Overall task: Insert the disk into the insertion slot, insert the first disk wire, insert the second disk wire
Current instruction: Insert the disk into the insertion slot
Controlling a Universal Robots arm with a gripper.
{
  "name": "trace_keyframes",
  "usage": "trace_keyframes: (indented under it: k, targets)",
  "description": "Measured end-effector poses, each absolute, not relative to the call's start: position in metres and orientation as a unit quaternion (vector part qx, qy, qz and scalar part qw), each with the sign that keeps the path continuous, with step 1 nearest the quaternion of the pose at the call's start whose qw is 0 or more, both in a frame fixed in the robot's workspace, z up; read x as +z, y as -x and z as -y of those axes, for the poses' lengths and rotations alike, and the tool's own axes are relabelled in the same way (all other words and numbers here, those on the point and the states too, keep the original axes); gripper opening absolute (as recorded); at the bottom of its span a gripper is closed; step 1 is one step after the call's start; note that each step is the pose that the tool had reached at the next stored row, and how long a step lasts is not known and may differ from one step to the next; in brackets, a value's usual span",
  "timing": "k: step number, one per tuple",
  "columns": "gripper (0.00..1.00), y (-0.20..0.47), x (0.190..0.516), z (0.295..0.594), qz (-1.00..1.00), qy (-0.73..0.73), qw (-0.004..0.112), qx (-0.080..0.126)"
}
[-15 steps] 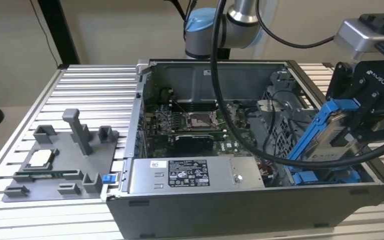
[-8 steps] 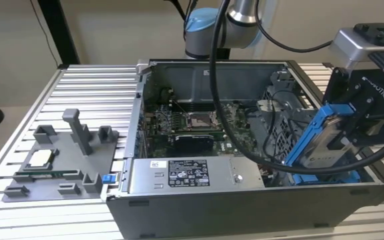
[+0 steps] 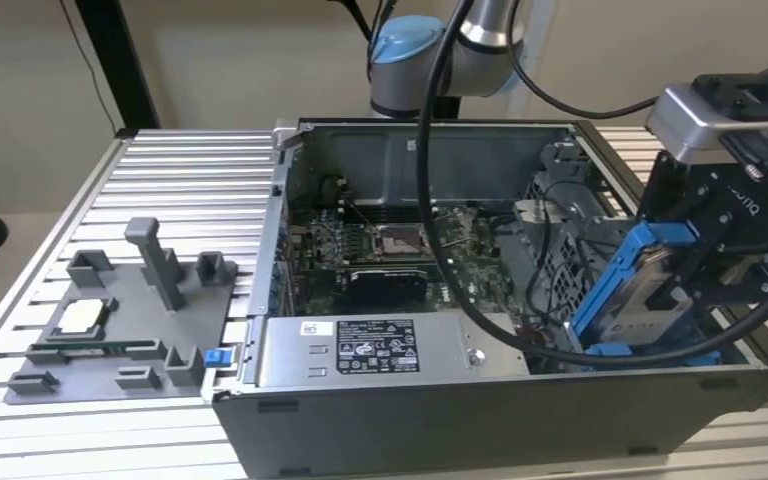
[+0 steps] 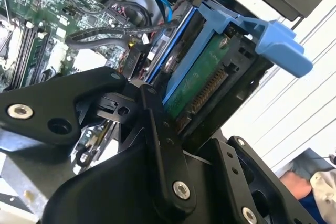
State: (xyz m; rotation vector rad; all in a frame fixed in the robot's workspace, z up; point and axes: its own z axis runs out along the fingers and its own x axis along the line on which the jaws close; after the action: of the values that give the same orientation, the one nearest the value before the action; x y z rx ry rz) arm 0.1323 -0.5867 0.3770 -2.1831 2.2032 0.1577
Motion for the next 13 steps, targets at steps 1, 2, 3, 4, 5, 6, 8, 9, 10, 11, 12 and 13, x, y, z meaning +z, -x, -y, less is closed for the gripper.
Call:
trace_keyframes:
  k: [1,2,3,4,5,6,8,9,10,11,12,13]
  targets:
    - [0.0,-0.1324,0.3752,0.5867,-0.709,0.703,0.018,0.051]
    - [0.0,-0.1325,0.3733,0.5866,-0.709,0.703,0.018,0.051]
    - [0.0,-0.1326,0.3715,0.5867,-0.709,0.703,0.018,0.051]
    - [0.0,-0.1326,0.3699,0.5867,-0.709,0.703,0.019,0.051]
    - [0.0,-0.1327,0.3687,0.5867,-0.709,0.703,0.019,0.052]
    - [0.0,-0.1327,0.3678,0.5867,-0.709,0.703,0.019,0.052]
    - [0.0,-0.1328,0.3675,0.5867,-0.709,0.703,0.02,0.053]
    - [0.0,-0.1327,0.3674,0.5866,-0.709,0.703,0.021,0.053]
    - [0.0,-0.1327,0.3673,0.5866,-0.709,0.703,0.021,0.053]
    - [0.0,-0.1327,0.3672,0.5866,-0.709,0.703,0.021,0.053]
    - [0.0,-0.1327,0.3672,0.5866,-0.709,0.703,0.021,0.053]
    - [0.0,-0.1327,0.3672,0.5866,-0.709,0.703,0.021,0.053]
